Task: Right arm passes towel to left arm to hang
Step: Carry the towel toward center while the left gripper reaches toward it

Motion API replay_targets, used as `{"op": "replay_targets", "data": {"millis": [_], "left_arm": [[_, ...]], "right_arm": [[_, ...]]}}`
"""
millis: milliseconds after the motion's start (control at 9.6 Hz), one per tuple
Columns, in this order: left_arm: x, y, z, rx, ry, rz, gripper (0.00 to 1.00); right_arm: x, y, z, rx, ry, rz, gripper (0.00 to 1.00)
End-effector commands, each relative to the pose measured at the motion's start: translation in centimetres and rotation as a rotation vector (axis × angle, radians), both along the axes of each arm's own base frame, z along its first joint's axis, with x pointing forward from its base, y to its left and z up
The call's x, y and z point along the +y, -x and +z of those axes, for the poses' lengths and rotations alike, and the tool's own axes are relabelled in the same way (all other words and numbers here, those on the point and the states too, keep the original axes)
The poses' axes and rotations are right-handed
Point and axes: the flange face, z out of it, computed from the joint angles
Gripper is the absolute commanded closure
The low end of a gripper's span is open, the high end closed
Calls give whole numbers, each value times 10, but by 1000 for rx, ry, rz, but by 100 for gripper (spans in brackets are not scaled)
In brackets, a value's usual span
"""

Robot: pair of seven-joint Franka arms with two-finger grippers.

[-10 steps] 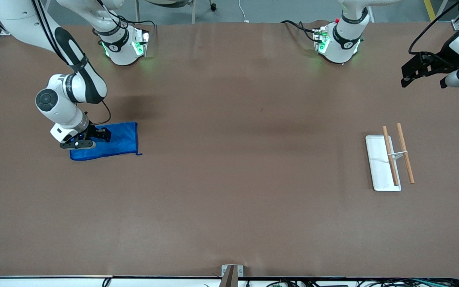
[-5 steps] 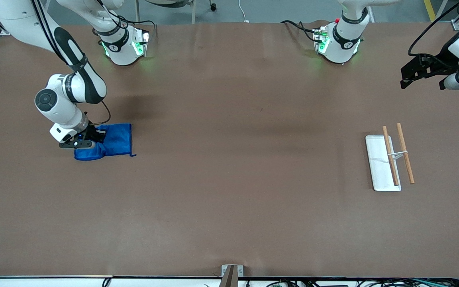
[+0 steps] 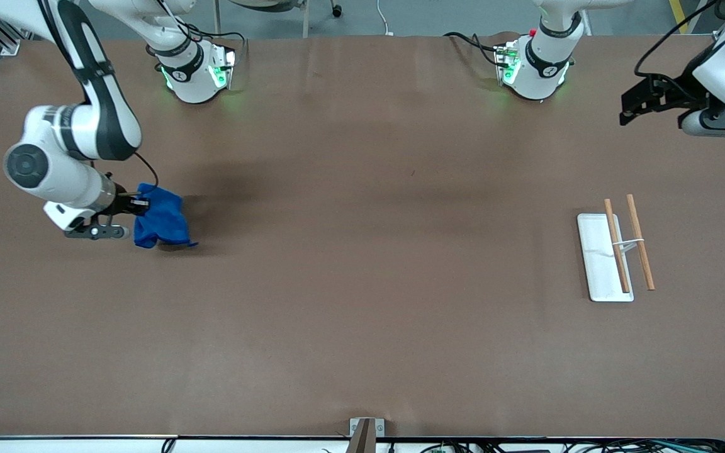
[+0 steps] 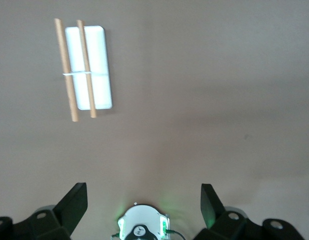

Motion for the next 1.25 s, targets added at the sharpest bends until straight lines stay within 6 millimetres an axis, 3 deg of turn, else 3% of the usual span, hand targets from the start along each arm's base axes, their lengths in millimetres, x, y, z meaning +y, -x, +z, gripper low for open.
{"op": "replay_targets", "data": {"millis": [0,208,521,833,1146], "left_arm": [[-20,-16,-40,124,175,-20,0],[-43,-37,-71,214,425,-8,0],[-87,-65,-104,39,589,-34,0],[-115,-80,-203,72,972,14,0],[-153,-78,-257,230,1260,183,1]], "right_arm": [[62,-18,55,-6,18,-26,100],[129,-21,76,-39,-117,-8,100],[217,-26,116,-146,-444,-78,100],[286,-21,152,-208,-802,-264,100],[359,-12,176,-212,-1081,-442,100]]}}
